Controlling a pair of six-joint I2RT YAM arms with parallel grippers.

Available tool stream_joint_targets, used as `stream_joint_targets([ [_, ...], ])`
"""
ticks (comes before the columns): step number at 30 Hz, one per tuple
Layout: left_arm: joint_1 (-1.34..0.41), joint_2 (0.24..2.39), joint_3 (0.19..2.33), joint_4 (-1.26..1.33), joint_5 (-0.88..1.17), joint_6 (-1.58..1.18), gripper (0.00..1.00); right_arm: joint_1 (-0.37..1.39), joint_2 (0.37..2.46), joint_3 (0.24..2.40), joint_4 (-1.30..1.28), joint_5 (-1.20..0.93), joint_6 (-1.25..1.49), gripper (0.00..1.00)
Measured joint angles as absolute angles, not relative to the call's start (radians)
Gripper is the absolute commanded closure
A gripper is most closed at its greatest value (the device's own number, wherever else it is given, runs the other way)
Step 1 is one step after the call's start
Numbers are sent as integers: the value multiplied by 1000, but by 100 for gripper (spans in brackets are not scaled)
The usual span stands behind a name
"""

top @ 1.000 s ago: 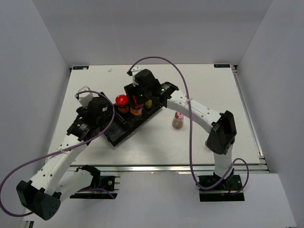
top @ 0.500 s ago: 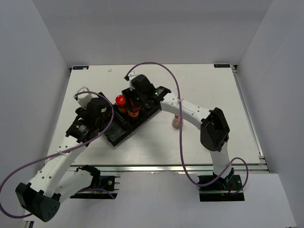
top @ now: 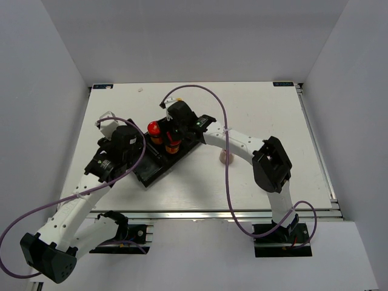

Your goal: Organize the condiment bottles

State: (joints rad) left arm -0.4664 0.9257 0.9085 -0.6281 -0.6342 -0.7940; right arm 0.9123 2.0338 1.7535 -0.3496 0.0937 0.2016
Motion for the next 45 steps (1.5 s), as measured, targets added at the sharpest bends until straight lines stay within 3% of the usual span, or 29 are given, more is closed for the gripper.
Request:
stream_joint_targets([
  [1,-466,926,908,-628,-631,-794,2,912,2035,1753,-345,92,201,11],
  [12,-466,948,910,-611,-527,-772,2,915,1974,1765,-279,63,189,11],
  [19,-484,1045,926,-539,-364,-717,2,865,1592,1442,-218,114,223,11],
  [29,-766,1359,1093,-389,-274,-605,2,523,993,847,-204,248,426,11],
  [36,-853,1657,1270,-335,-170,-476,2,376,755,780,-333,436,518,11],
  [45,-900,1913,1480,-337,-67,-374,2,348,704,780,-476,506,524,11],
])
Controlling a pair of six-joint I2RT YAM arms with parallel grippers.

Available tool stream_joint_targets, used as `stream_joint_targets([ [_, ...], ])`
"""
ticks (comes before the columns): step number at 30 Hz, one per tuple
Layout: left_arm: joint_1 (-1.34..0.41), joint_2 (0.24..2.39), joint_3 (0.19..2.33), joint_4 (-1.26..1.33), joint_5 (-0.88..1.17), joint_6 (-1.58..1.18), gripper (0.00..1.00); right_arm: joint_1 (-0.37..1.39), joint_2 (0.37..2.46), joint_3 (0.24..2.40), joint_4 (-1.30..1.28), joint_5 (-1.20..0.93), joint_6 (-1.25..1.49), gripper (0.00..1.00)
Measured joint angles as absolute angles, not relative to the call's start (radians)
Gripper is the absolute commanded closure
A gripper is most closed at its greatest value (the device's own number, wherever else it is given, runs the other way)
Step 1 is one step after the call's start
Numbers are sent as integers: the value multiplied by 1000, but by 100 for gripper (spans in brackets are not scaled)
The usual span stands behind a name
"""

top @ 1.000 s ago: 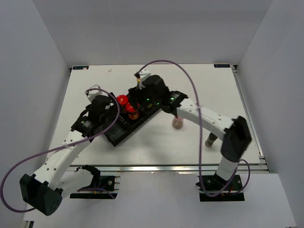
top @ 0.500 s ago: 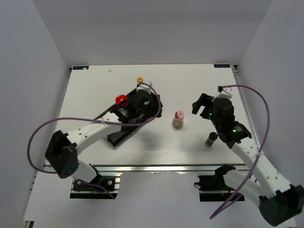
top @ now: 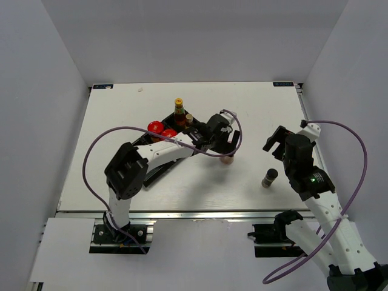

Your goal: Organize the condiment bottles

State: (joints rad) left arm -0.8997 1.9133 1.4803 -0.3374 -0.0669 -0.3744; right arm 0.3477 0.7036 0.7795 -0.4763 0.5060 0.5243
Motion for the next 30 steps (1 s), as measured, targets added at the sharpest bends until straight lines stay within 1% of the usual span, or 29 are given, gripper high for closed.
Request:
stream_joint_targets([
  [2,-904,1954,1522,-345,-75,-366,2,348,705,780,-478,504,524,11],
  [10,-908,2059,1642,-381,-140,-342,19,348,707,780,-478,473,513,11],
  [13,-912,2074,1662,-391,-154,-332,31,348,707,780,-478,467,513,11],
  [14,-913,2076,1663,-392,-155,-331,39,348,707,780,-478,467,513,11],
  [16,-915,2078,1664,-391,-160,-322,47,348,707,780,-478,465,513,11],
  [17,-916,2078,1667,-392,-161,-320,54,348,707,780,-478,464,513,11],
  [20,-918,2078,1669,-396,-161,-318,62,348,707,780,-478,464,513,11],
  [21,-919,2078,1669,-398,-162,-318,67,348,707,780,-478,464,513,11],
  [23,-920,2074,1669,-403,-165,-318,69,348,707,780,-478,464,513,11],
  [25,-920,2054,1654,-410,-171,-319,70,348,707,780,-478,463,513,11],
  [27,-920,1996,1602,-411,-175,-323,70,348,707,780,-477,461,513,11],
  [30,-921,1848,1497,-411,-200,-334,70,348,710,780,-477,458,513,11],
])
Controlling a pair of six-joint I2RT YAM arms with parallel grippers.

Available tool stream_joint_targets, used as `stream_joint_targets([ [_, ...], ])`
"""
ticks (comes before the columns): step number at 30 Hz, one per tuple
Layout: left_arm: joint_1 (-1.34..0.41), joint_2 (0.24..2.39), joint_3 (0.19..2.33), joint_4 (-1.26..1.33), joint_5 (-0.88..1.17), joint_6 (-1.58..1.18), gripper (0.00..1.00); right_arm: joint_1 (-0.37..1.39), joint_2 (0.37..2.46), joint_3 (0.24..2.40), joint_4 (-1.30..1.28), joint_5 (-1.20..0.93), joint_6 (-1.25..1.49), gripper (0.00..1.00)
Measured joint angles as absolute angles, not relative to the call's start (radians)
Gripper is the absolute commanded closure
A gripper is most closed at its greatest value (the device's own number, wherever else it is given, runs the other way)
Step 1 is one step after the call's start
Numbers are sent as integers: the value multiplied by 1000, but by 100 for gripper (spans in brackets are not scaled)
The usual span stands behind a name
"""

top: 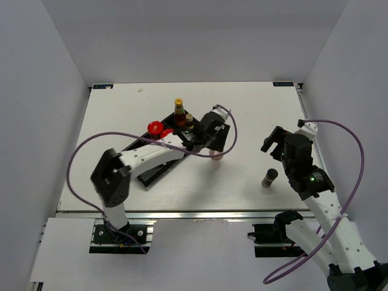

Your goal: Organize the condiment bottles

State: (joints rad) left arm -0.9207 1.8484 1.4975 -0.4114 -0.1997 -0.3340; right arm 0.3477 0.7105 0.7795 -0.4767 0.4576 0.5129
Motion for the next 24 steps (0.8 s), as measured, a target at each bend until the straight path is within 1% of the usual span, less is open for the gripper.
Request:
stream_joint_targets([
  [4,-924,1598,1404,-422,-296,-373,70,348,727,780,-476,449,512,11],
  [7,-925,1417,1358,-451,-421,-420,70,347,737,780,-476,444,511,11],
  [10,-916,1290,1322,-508,-547,-481,72,347,744,780,-474,442,509,11],
  [11,-899,1261,1309,-530,-572,-504,74,347,746,780,-473,442,509,11],
  [13,-843,1223,1285,-569,-609,-545,75,347,748,780,-471,442,508,11],
  [18,-638,1175,1203,-696,-694,-645,75,347,748,780,-471,442,508,11],
  [24,-551,1135,1177,-821,-776,-756,77,347,754,780,-470,442,508,11],
])
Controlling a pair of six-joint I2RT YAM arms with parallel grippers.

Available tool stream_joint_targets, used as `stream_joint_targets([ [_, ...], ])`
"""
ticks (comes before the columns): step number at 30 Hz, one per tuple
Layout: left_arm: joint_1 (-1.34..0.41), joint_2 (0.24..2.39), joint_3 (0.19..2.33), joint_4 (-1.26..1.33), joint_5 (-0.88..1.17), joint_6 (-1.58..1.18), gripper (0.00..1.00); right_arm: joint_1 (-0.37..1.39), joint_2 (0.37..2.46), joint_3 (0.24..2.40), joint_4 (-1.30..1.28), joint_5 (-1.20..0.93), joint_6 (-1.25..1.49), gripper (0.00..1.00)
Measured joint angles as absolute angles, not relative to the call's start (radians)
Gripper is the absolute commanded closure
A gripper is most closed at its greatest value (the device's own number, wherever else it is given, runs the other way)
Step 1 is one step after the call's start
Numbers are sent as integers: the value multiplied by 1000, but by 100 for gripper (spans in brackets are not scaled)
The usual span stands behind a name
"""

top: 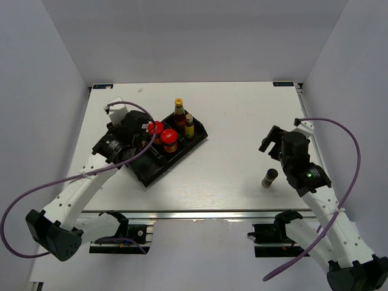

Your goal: Organize the condiment bottles

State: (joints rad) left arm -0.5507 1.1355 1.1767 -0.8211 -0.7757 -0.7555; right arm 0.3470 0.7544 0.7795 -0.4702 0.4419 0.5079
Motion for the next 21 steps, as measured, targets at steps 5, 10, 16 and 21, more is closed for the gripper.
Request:
stream_joint_targets([
  [5,-475,1122,1119,-798,-767,-770,75,347,780,780,-471,439,508,11],
  [10,-392,1156,1040,-733,-693,-751,74,347,786,779,-471,439,508,11],
  [16,-302,1234,982,-622,-632,-748,69,347,759,754,-482,435,514,11],
  [21,-274,1305,964,-577,-610,-748,62,347,733,736,-583,435,533,11],
])
